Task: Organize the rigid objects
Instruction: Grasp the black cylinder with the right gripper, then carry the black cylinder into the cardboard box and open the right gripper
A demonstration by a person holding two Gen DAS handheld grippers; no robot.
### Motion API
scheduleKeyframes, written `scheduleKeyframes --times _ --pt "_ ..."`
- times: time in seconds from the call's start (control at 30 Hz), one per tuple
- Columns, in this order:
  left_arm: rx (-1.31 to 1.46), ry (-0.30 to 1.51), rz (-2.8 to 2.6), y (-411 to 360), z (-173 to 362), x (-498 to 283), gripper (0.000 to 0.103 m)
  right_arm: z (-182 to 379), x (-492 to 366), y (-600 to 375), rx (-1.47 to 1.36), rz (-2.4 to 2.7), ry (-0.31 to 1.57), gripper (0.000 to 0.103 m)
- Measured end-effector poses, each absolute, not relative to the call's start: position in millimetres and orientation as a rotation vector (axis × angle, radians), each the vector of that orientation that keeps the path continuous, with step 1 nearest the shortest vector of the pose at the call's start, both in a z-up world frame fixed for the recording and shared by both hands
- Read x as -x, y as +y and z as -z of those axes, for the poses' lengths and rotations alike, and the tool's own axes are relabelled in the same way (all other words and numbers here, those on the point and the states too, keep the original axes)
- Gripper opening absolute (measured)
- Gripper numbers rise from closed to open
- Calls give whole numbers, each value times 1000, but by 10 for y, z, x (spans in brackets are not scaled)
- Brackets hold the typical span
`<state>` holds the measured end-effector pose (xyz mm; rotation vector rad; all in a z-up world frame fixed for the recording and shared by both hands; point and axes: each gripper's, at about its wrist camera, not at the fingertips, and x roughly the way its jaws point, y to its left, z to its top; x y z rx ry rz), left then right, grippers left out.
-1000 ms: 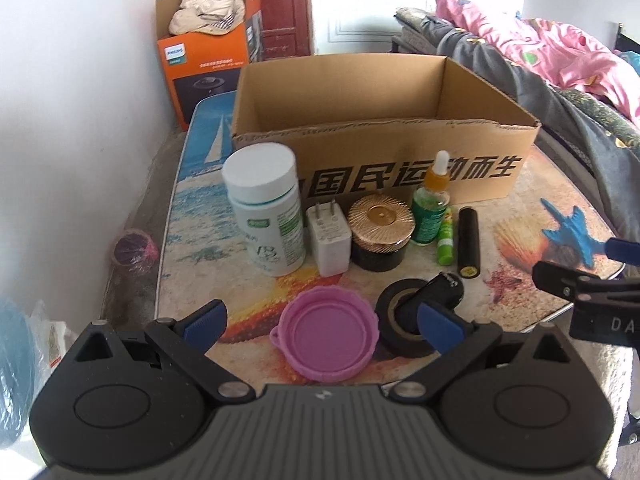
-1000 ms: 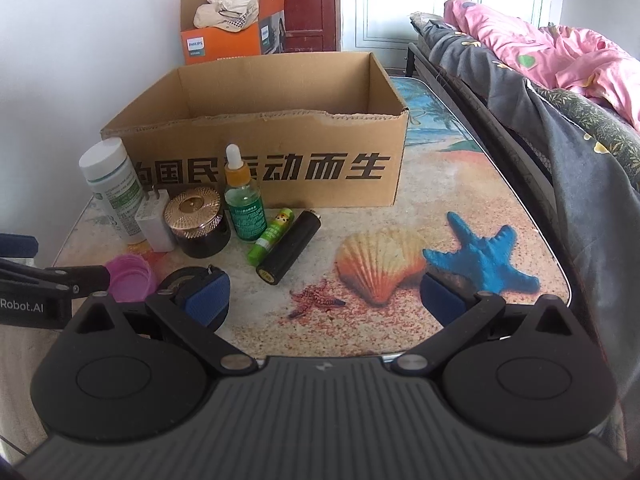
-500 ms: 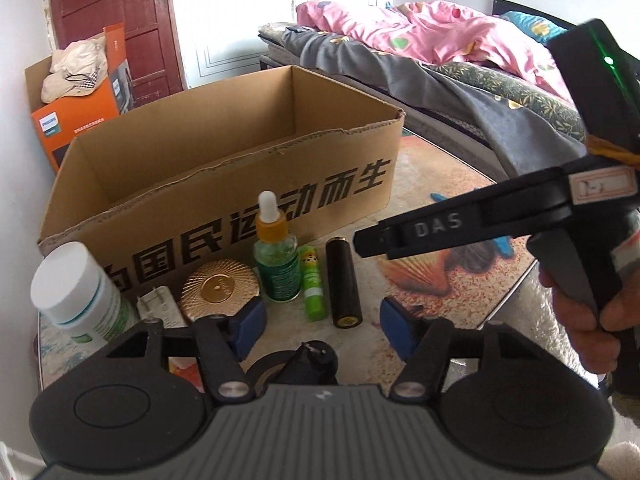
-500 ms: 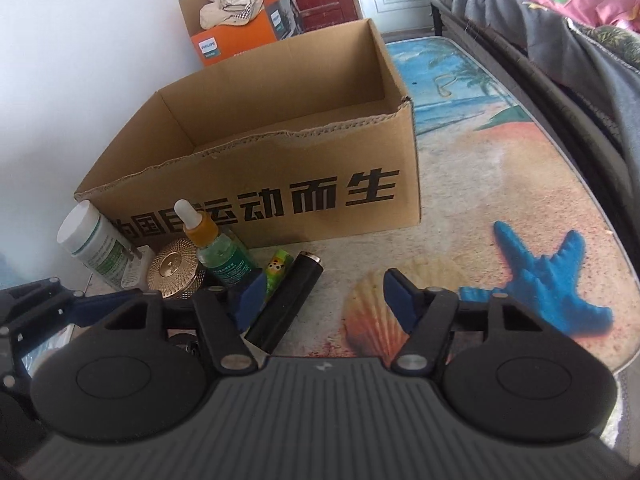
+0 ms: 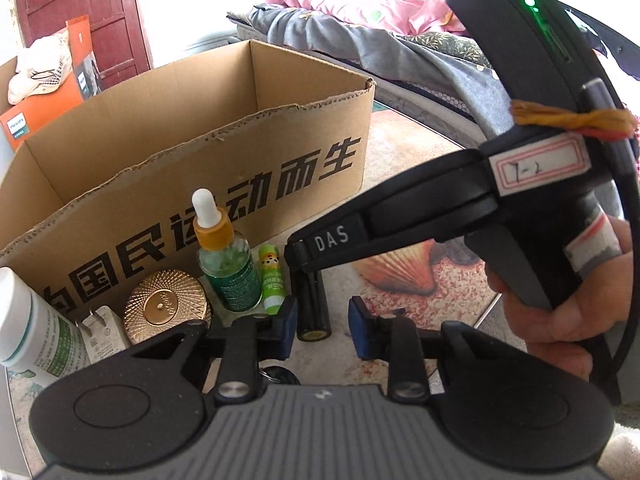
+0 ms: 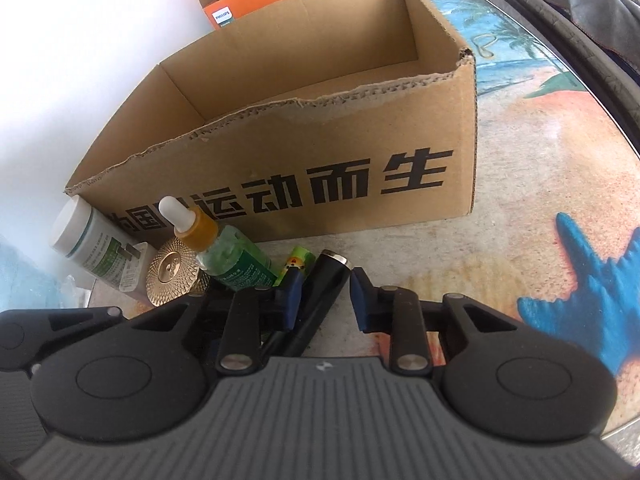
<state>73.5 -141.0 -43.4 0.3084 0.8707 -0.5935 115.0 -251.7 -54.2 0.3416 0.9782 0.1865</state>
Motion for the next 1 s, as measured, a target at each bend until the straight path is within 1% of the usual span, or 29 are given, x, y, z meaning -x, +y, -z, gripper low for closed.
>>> scheduleKeyframes --times 0.33,0.43,0.5,0.57,0.6,0.9,1.0 --pt "-336 898 610 -1581 524 -817 29 595 -1028 -2675 -398 -160 981 21" --pt "-341 907 626 -1665 531 -830 32 623 -972 -2735 -429 -154 978 21" --pt "-345 915 636 -1722 536 -838 35 643 -942 -2777 -448 -155 980 21" --pt "-351 925 642 -1786 550 -857 43 680 -934 -2823 -468 -161 982 21" --pt "-352 935 645 -1817 564 -868 44 691 -919 -2851 -478 -166 980 21" --pt "-340 1028 615 -1987 701 -981 43 732 -874 -3034 -543 -209 967 21" --pt "-315 1038 609 -2025 749 -1026 39 725 -841 -3134 -575 -230 962 21"
